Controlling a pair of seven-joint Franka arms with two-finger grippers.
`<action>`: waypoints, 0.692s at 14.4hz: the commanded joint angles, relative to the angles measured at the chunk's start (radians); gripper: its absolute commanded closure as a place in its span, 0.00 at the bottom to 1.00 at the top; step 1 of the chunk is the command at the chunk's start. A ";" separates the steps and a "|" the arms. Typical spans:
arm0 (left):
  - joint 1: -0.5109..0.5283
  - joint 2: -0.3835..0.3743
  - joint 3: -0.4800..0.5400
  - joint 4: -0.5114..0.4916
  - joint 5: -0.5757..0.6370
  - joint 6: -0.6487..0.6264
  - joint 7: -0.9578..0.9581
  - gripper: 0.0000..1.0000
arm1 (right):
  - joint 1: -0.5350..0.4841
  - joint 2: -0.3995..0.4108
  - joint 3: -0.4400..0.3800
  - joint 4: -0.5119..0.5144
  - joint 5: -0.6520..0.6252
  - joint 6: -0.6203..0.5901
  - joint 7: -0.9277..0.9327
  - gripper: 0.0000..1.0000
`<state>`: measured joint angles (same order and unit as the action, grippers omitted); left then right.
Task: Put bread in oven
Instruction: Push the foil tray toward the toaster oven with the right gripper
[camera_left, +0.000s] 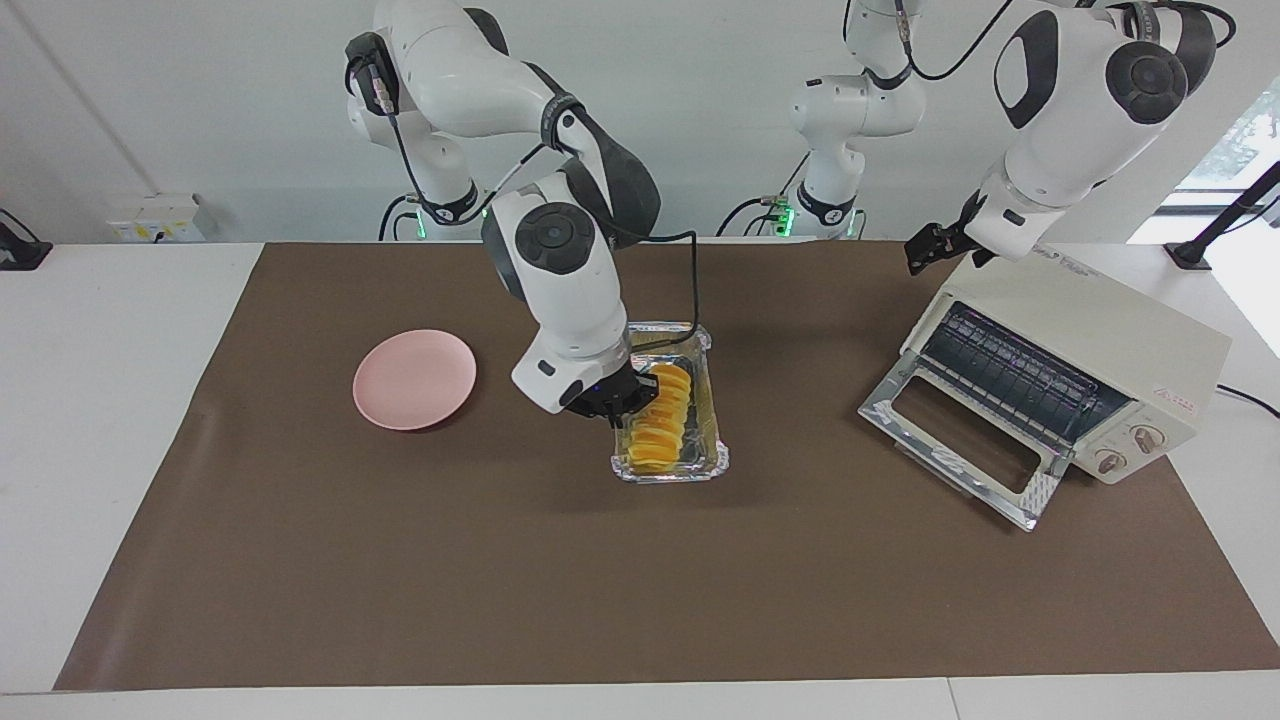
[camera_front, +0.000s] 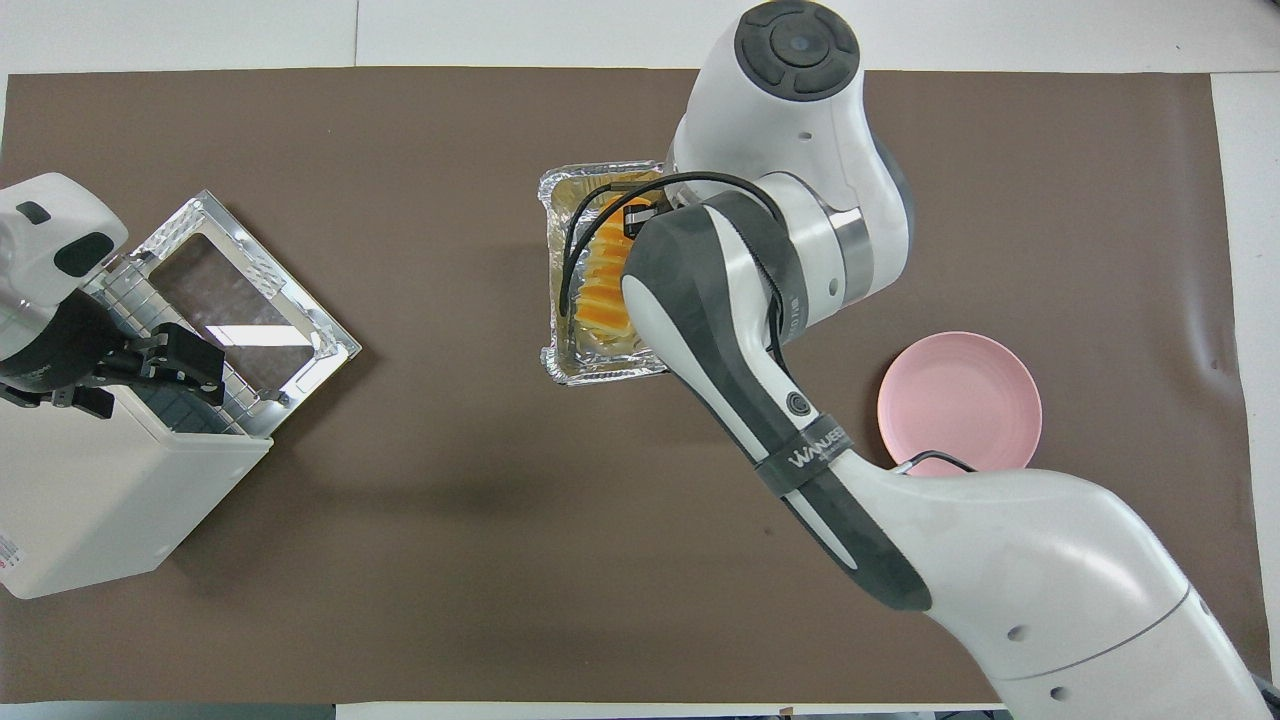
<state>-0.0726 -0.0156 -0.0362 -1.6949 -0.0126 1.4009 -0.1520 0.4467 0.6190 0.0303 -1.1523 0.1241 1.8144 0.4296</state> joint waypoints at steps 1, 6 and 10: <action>-0.006 -0.020 0.007 -0.016 0.002 0.015 -0.001 0.00 | 0.029 -0.036 -0.003 -0.156 0.031 0.136 0.005 1.00; -0.006 -0.020 0.007 -0.016 0.002 0.015 -0.001 0.00 | 0.069 -0.076 -0.003 -0.369 0.058 0.339 0.043 1.00; -0.006 -0.020 0.007 -0.016 0.002 0.015 -0.001 0.00 | 0.098 -0.117 -0.003 -0.507 0.062 0.462 0.101 1.00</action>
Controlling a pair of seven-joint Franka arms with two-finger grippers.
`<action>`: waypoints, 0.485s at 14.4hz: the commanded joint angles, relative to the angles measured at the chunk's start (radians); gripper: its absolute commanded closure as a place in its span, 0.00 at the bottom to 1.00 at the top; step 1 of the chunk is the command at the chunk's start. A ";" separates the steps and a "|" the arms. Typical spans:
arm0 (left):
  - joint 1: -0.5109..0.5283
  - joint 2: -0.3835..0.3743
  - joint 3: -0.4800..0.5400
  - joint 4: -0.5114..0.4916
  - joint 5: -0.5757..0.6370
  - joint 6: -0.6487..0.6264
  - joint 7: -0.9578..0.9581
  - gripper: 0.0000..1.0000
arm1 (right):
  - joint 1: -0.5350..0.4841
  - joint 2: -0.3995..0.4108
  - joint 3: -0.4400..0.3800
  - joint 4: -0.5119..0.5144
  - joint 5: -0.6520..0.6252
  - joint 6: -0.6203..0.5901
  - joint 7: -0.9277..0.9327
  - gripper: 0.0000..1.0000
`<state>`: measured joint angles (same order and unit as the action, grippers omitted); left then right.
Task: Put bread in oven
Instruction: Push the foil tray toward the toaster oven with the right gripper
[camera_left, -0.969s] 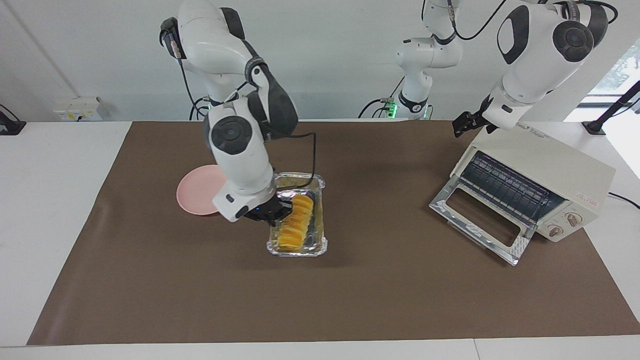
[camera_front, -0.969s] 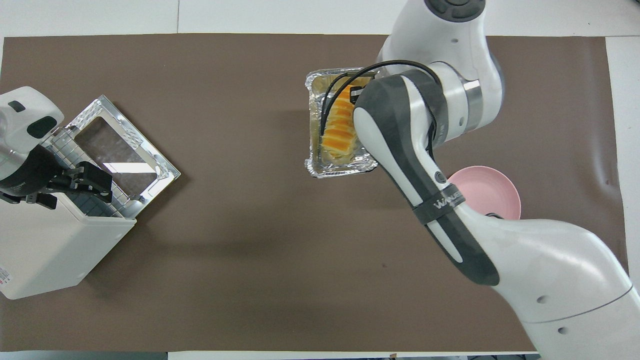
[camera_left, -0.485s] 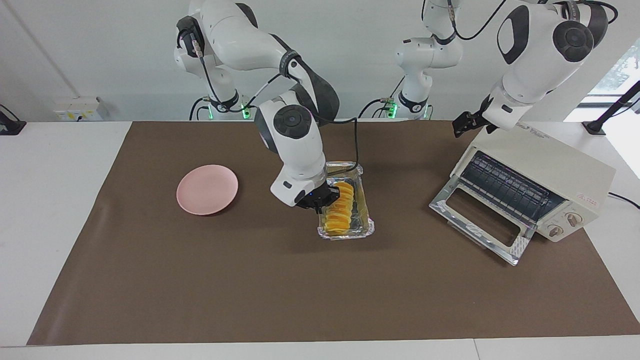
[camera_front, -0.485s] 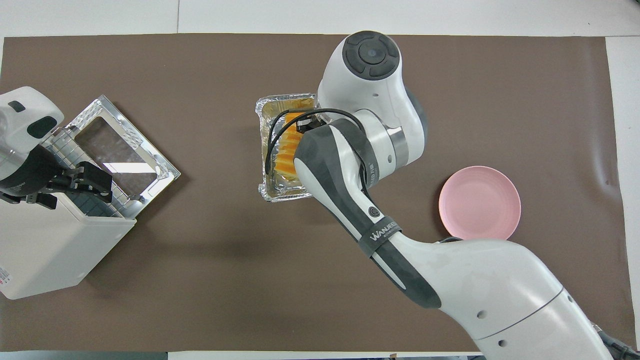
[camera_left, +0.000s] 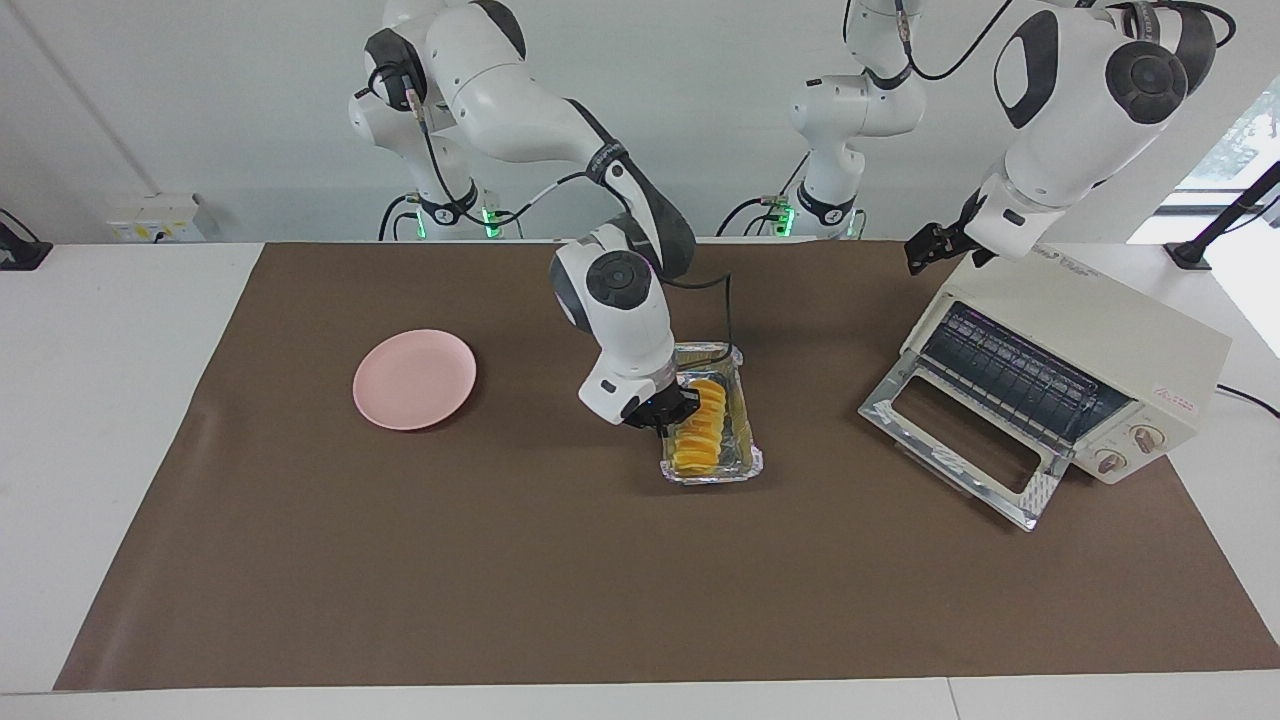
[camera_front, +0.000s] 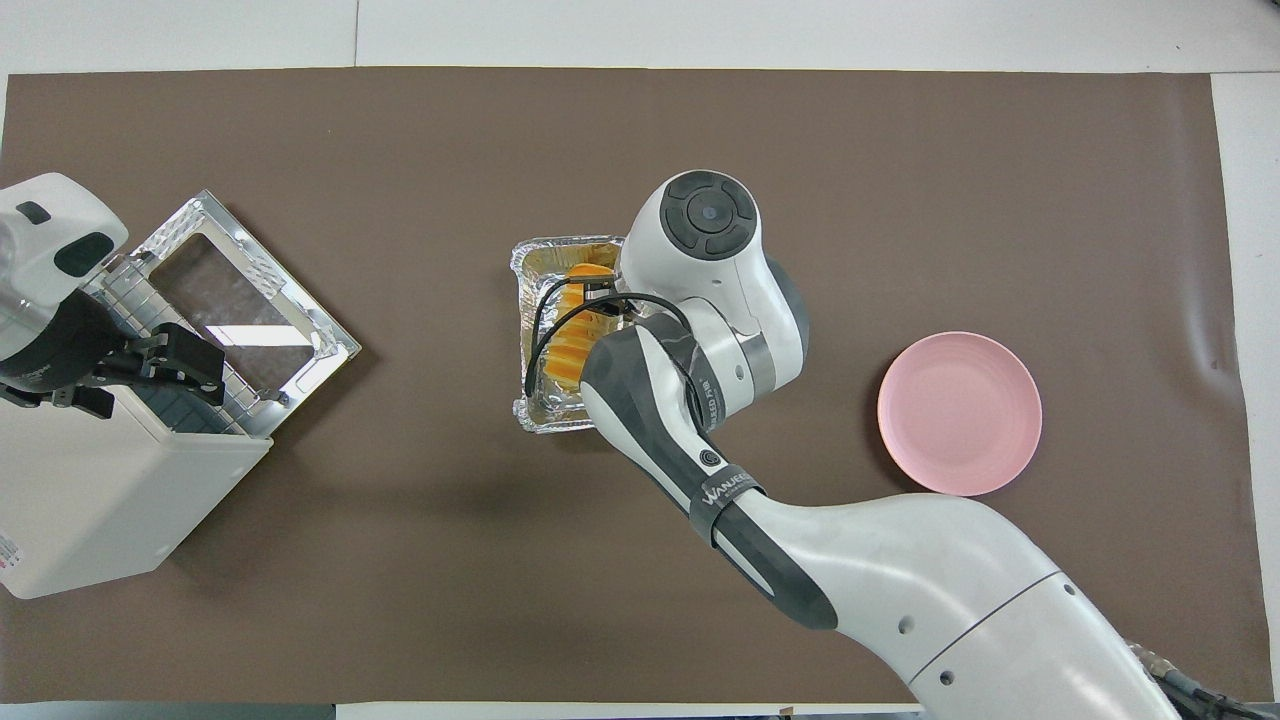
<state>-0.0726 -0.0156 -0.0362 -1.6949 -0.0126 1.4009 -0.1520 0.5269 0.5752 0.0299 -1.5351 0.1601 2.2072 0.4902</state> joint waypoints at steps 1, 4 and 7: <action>-0.006 -0.020 0.007 -0.016 0.002 0.015 -0.001 0.00 | 0.027 -0.081 -0.002 -0.134 0.026 0.072 0.041 1.00; -0.018 -0.018 0.004 -0.012 0.002 0.030 -0.003 0.00 | 0.028 -0.081 -0.002 -0.129 0.026 0.065 0.045 0.00; -0.010 -0.018 0.001 -0.012 -0.001 0.035 -0.001 0.00 | 0.019 -0.081 -0.004 -0.117 0.026 0.042 0.071 0.00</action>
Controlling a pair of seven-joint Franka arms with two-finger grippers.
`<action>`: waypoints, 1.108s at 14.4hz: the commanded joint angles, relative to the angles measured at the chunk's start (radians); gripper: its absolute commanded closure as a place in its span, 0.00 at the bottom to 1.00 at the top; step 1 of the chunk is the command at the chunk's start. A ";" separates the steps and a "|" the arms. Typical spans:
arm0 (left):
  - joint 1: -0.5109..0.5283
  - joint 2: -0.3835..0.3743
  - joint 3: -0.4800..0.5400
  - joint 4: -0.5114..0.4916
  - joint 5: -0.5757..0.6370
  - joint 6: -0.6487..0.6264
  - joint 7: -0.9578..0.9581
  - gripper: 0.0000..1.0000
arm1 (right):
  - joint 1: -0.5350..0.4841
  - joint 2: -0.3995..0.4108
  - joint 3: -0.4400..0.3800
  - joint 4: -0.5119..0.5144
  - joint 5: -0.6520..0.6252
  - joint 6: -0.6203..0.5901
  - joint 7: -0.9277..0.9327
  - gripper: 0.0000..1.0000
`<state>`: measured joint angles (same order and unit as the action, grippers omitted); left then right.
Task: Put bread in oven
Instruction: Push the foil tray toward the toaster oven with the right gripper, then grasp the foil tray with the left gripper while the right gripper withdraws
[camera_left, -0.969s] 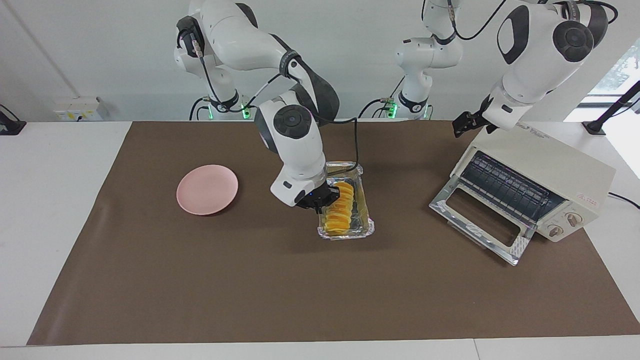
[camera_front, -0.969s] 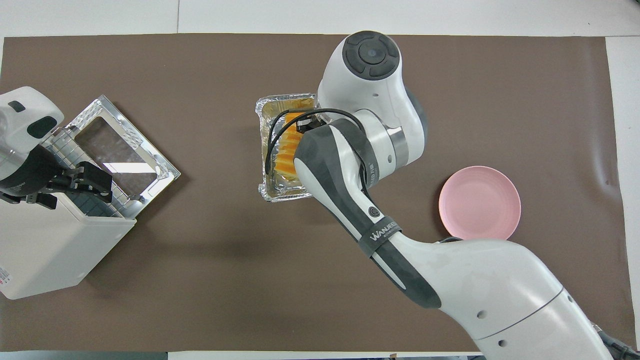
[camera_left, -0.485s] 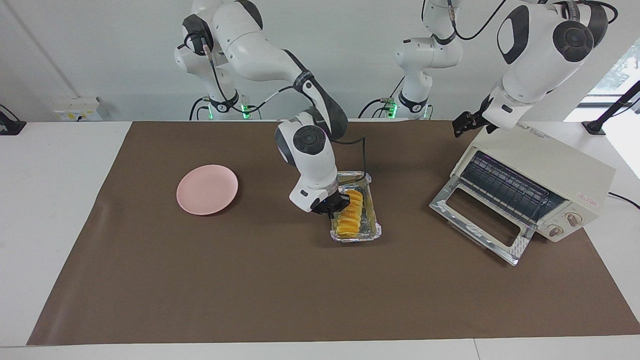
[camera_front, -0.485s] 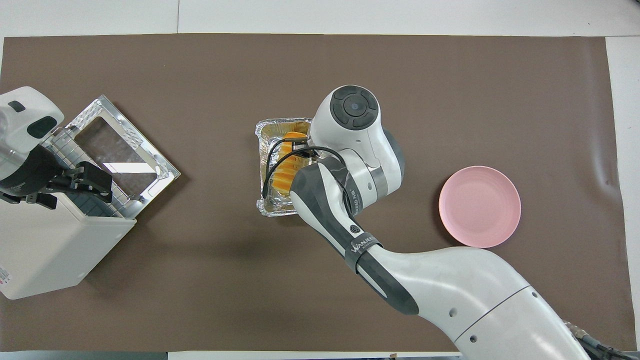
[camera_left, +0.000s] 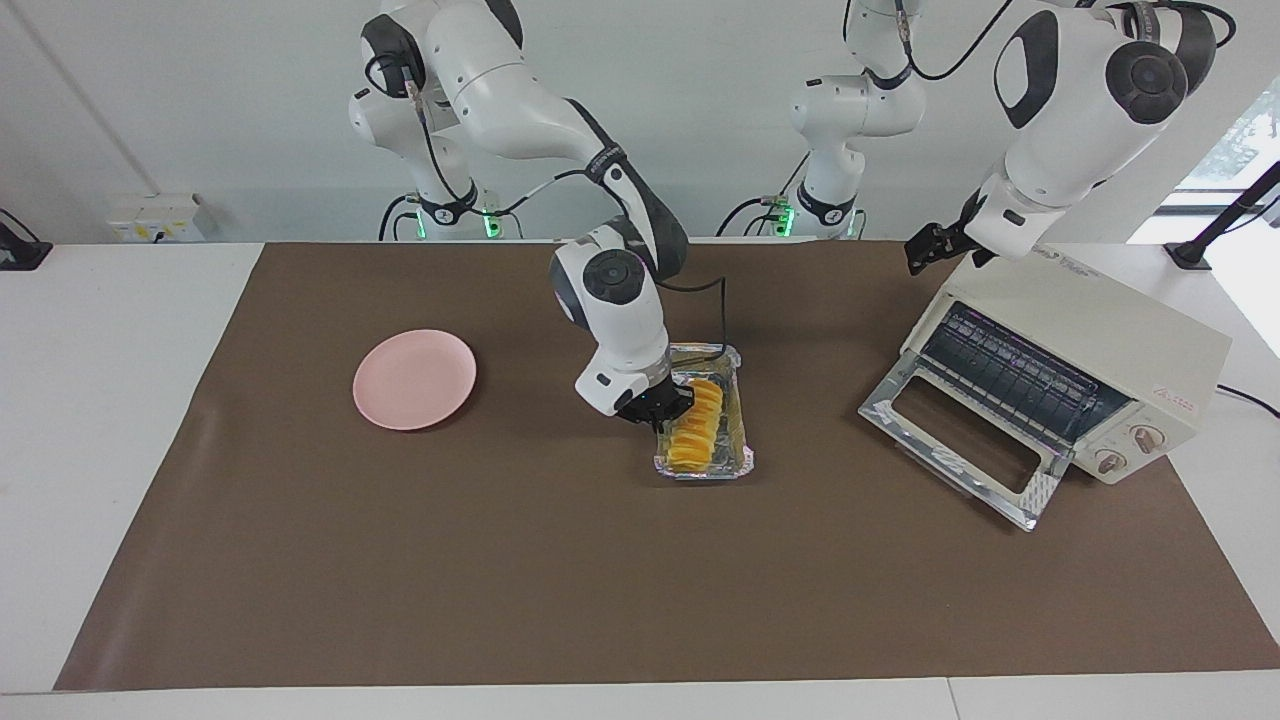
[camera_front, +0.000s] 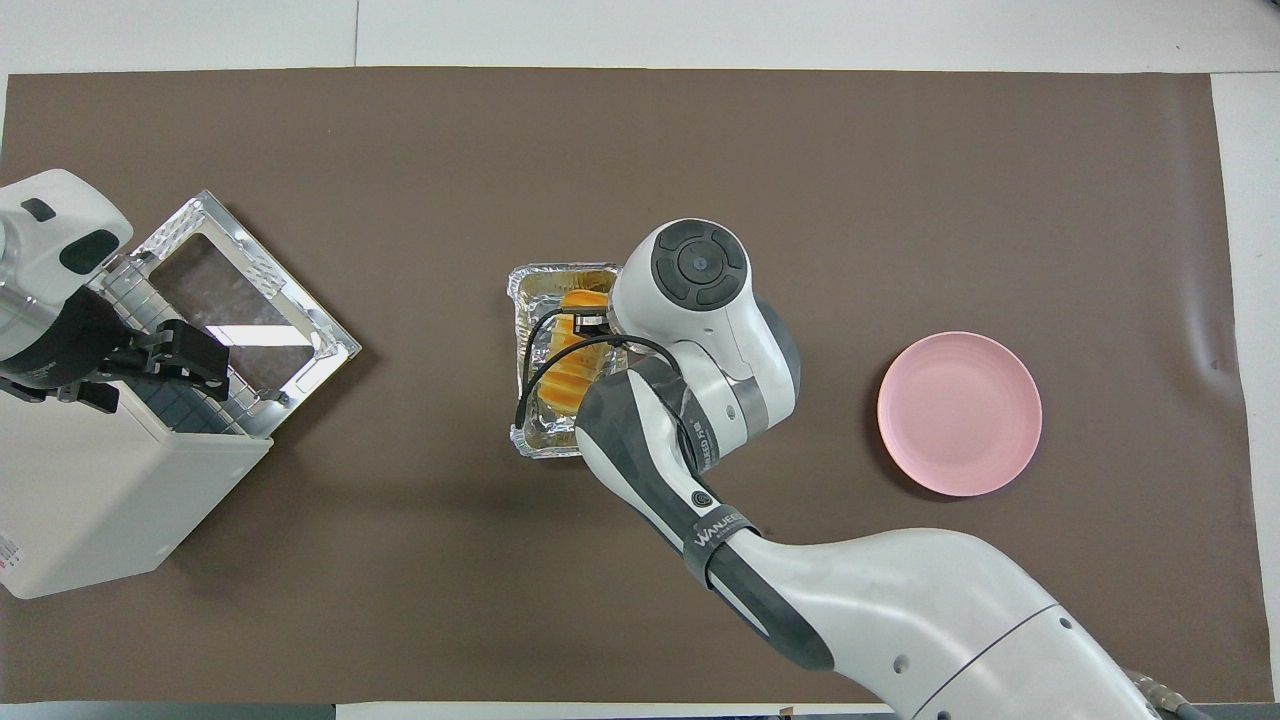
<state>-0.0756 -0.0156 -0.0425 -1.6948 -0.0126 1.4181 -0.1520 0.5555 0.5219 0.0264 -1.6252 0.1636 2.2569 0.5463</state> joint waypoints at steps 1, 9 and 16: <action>-0.018 -0.018 0.006 -0.012 -0.001 0.021 -0.004 0.00 | -0.012 -0.029 -0.003 -0.013 0.022 -0.023 0.015 0.00; -0.293 0.115 -0.031 -0.034 -0.018 0.370 -0.276 0.00 | -0.253 -0.169 -0.031 0.013 0.001 -0.200 -0.200 0.00; -0.496 0.344 -0.031 -0.029 -0.061 0.693 -0.489 0.00 | -0.479 -0.305 -0.034 0.015 -0.082 -0.381 -0.580 0.00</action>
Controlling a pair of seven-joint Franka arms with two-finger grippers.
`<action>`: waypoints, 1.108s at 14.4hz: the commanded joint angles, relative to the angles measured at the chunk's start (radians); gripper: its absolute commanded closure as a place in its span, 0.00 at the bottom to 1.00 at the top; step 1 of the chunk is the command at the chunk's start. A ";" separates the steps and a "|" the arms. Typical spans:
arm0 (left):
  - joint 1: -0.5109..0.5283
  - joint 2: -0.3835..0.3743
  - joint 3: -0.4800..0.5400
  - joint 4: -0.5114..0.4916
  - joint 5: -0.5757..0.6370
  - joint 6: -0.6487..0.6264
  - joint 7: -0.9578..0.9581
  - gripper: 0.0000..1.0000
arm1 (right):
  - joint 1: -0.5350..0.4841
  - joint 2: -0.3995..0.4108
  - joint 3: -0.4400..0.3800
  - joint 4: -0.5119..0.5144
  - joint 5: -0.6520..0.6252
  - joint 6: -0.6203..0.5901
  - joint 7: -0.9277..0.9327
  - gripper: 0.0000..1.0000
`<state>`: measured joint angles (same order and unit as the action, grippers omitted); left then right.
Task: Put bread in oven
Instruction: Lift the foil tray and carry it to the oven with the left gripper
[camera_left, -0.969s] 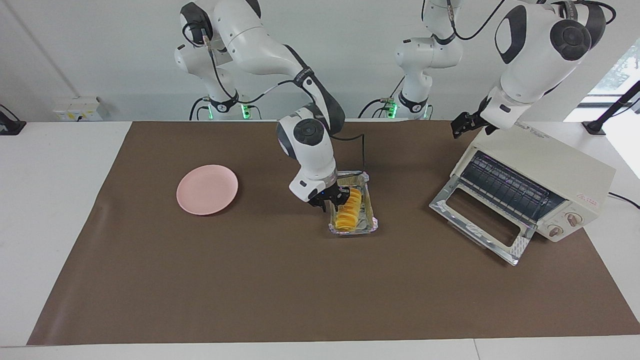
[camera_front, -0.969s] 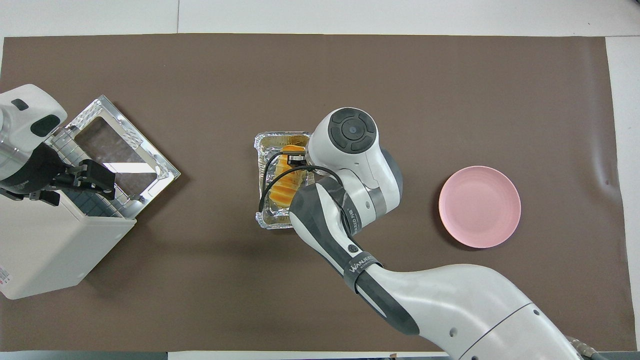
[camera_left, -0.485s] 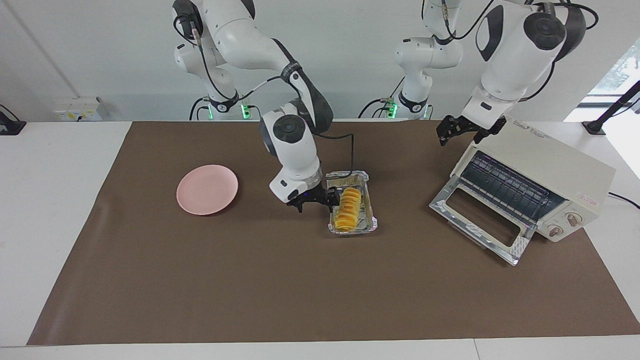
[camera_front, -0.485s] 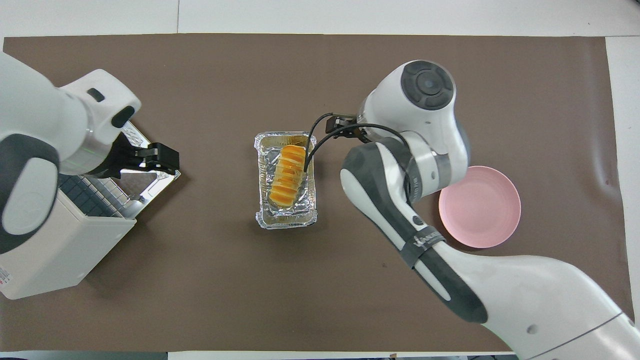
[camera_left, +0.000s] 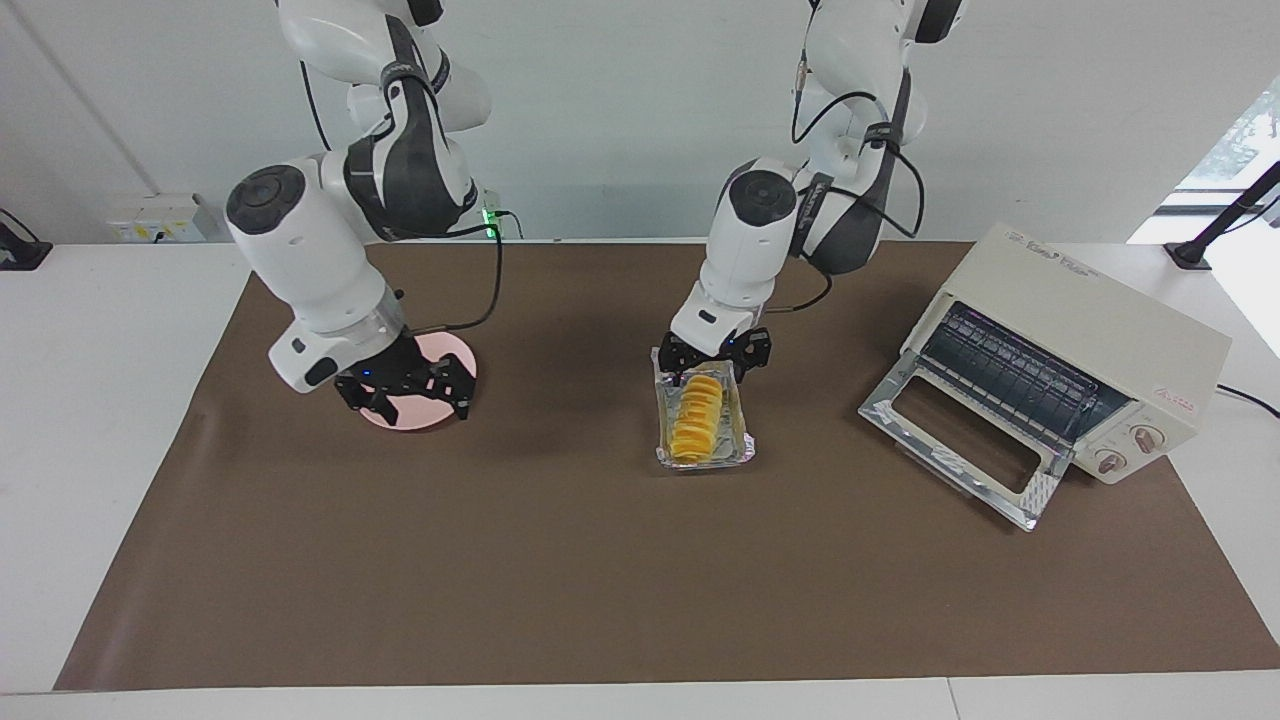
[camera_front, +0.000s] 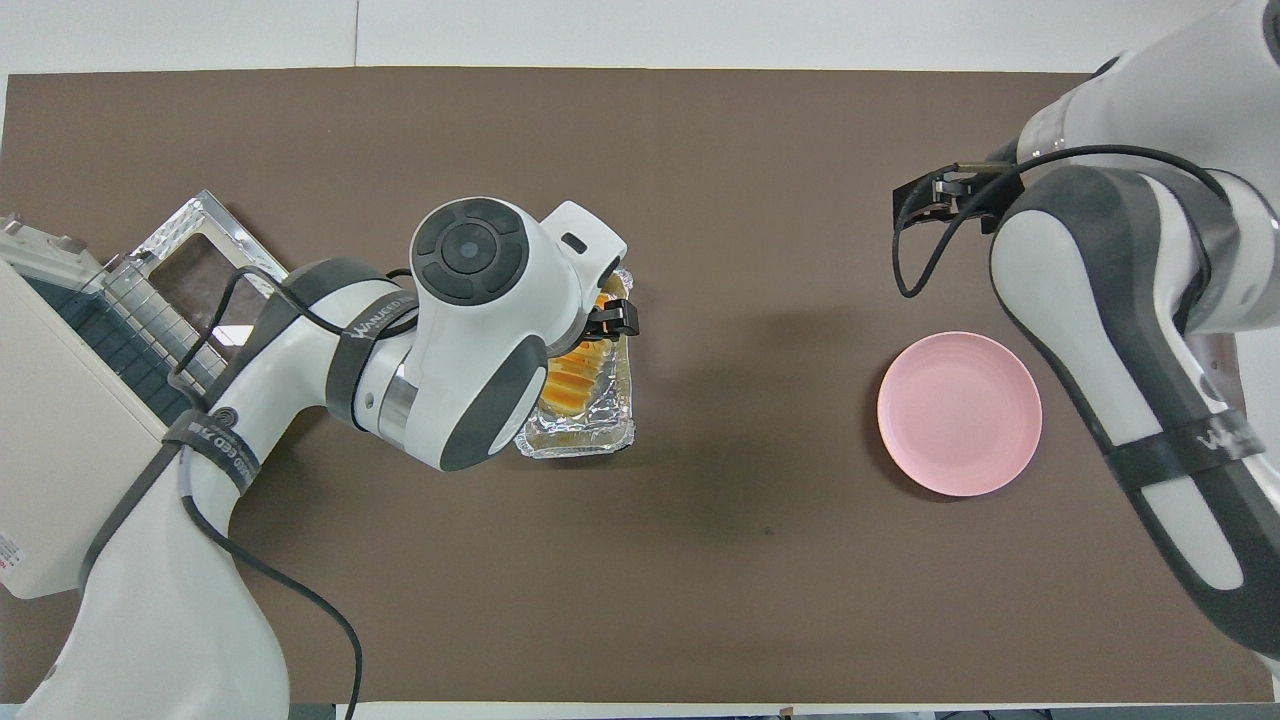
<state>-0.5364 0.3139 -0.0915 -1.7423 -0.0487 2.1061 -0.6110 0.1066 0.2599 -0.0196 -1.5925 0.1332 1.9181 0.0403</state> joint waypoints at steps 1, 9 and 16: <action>-0.066 0.055 0.021 0.036 -0.025 0.008 -0.092 0.01 | -0.048 -0.072 0.012 -0.020 -0.070 -0.089 -0.123 0.00; -0.116 0.149 0.019 0.047 -0.025 0.095 -0.136 0.56 | -0.093 -0.280 0.013 -0.033 -0.152 -0.413 -0.204 0.00; -0.111 0.149 0.019 0.043 -0.025 0.088 -0.154 1.00 | -0.143 -0.337 0.016 -0.086 -0.170 -0.387 -0.270 0.00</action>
<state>-0.6359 0.4571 -0.0869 -1.7112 -0.0578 2.1981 -0.7562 -0.0160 -0.0568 -0.0188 -1.6407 -0.0242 1.4864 -0.2111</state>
